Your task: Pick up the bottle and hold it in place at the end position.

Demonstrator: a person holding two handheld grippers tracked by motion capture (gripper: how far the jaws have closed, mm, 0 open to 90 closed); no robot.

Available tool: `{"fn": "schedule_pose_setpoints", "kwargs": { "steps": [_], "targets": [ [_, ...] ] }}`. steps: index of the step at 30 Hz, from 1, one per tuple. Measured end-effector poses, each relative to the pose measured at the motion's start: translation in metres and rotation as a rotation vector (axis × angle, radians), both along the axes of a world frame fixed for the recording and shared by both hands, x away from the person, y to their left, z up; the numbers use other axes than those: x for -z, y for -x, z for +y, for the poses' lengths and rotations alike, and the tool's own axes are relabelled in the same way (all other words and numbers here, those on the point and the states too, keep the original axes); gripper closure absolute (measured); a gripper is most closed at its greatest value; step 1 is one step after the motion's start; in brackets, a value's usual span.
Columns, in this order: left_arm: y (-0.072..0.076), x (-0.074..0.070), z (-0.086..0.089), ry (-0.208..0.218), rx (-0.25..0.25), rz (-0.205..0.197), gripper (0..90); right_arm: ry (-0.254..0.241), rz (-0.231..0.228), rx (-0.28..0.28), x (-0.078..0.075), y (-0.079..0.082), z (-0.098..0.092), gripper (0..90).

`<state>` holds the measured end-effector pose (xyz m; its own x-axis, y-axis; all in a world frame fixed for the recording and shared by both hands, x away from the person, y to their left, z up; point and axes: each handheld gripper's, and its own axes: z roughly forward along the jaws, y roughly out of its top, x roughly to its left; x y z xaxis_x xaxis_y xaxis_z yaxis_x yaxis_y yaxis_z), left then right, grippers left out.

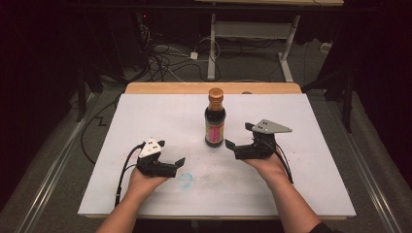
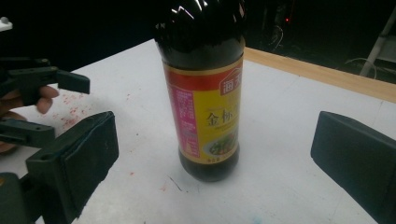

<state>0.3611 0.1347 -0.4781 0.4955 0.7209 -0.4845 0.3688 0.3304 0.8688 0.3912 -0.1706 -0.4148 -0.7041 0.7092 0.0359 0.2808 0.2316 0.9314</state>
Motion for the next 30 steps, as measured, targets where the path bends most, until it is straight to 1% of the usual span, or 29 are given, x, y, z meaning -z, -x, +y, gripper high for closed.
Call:
{"fn": "schedule_pose_setpoints", "kwargs": {
  "steps": [1, 2, 5, 6, 7, 8, 9, 10, 11, 12, 13, 14, 15, 17, 18, 19, 21, 22, 23, 24, 25, 26, 27, 28, 29, 30],
  "targets": [
    [-0.003, 0.0, -0.001, 0.013, 0.014, 0.005, 0.0, 0.001, -0.004, 0.0, -0.001, 0.001, 0.0, 1.7],
    [-0.003, 0.0, -0.001, 0.013, 0.014, 0.005, 0.0, -0.001, -0.006, 0.002, -0.001, 0.001, -0.001, 1.7],
    [-0.009, -0.003, -0.003, 0.054, 0.044, 0.022, 0.4, -0.004, -0.008, 0.0, -0.002, 0.002, -0.002, 2.8],
    [-0.01, -0.004, -0.004, 0.055, 0.038, 0.017, 1.0, -0.005, -0.011, -0.001, -0.003, 0.002, -0.002, 3.8],
    [-0.012, -0.005, -0.005, 0.062, 0.026, 0.006, 0.9, -0.001, -0.021, -0.002, -0.004, 0.004, -0.003, 7.3],
    [-0.013, -0.006, -0.007, 0.067, 0.017, -0.003, 0.9, -0.001, -0.021, -0.002, -0.004, 0.004, -0.003, 7.3],
    [-0.017, -0.011, -0.011, 0.066, 0.011, -0.009, 0.9, -0.01, -0.028, -0.016, -0.006, 0.005, -0.003, 12.9],
    [-0.017, -0.011, -0.011, 0.066, 0.011, -0.009, 0.9, -0.01, -0.028, -0.016, -0.006, 0.005, -0.003, 12.9],
    [-0.022, -0.016, -0.015, 0.059, 0.015, -0.01, 0.9, -0.019, -0.033, -0.029, -0.008, 0.006, -0.004, 16.7],
    [-0.022, -0.016, -0.015, 0.059, 0.015, -0.01, 0.9, -0.019, -0.033, -0.029, -0.008, 0.006, -0.004, 16.7],
    [-0.024, -0.018, -0.018, 0.054, 0.02, -0.013, 0.9, -0.022, -0.038, -0.031, -0.011, 0.005, -0.004, 19.7],
    [-0.025, -0.019, -0.021, 0.039, 0.029, -0.016, 0.9, -0.022, -0.038, -0.031, -0.011, 0.005, -0.004, 19.7],
    [-0.027, -0.02, -0.023, 0.031, 0.038, -0.011, 0.9, -0.025, -0.039, -0.03, -0.013, 0.005, -0.005, 23.8],
    [-0.031, -0.021, -0.028, 0.032, 0.049, 0.0, 0.9, -0.021, -0.042, -0.03, -0.016, 0.005, -0.004, 27.3],
    [-0.034, -0.023, -0.032, 0.031, 0.062, 0.013, 0.9, -0.026, -0.043, -0.029, -0.018, 0.005, -0.004, 30.4],
    [-0.035, -0.024, -0.034, 0.039, 0.075, 0.018, 0.7, -0.034, -0.04, -0.029, -0.019, 0.006, -0.004, 32.5],
    [-0.038, -0.026, -0.039, 0.044, 0.09, 0.014, 0.7, -0.041, -0.038, -0.029, -0.02, 0.005, -0.004, 34.6],
    [-0.038, -0.026, -0.039, 0.044, 0.09, 0.014, 0.7, -0.041, -0.038, -0.029, -0.02, 0.005, -0.004, 34.6],
    [-0.04, -0.027, -0.041, 0.045, 0.098, 0.013, 0.7, -0.037, -0.035, -0.026, -0.021, 0.005, -0.004, 39.5],
    [-0.041, -0.028, -0.044, 0.051, 0.102, 0.014, 0.7, -0.037, -0.035, -0.026, -0.021, 0.005, -0.004, 39.5],
    [-0.043, -0.029, -0.046, 0.055, 0.108, 0.01, 0.7, -0.03, -0.036, -0.03, -0.023, 0.004, -0.003, 45.9],
    [-0.046, -0.031, -0.051, 0.064, 0.121, 0.003, 0.7, -0.024, -0.042, -0.029, -0.024, 0.004, -0.003, 49.1],
    [-0.046, -0.031, -0.051, 0.064, 0.121, 0.003, 0.7, -0.024, -0.042, -0.029, -0.024, 0.004, -0.003, 49.1],
    [-0.047, -0.031, -0.054, 0.064, 0.125, 0.0, 1.0, -0.028, -0.045, -0.029, -0.025, 0.003, -0.002, 55.7],
    [-0.05, -0.032, -0.059, 0.058, 0.133, -0.009, 1.0, -0.029, -0.047, -0.026, -0.025, 0.003, -0.001, 60.0],
    [-0.05, -0.032, -0.059, 0.058, 0.133, -0.009, 1.1, -0.028, -0.049, -0.026, -0.026, 0.003, -0.001, 63.6]
  ]
}}
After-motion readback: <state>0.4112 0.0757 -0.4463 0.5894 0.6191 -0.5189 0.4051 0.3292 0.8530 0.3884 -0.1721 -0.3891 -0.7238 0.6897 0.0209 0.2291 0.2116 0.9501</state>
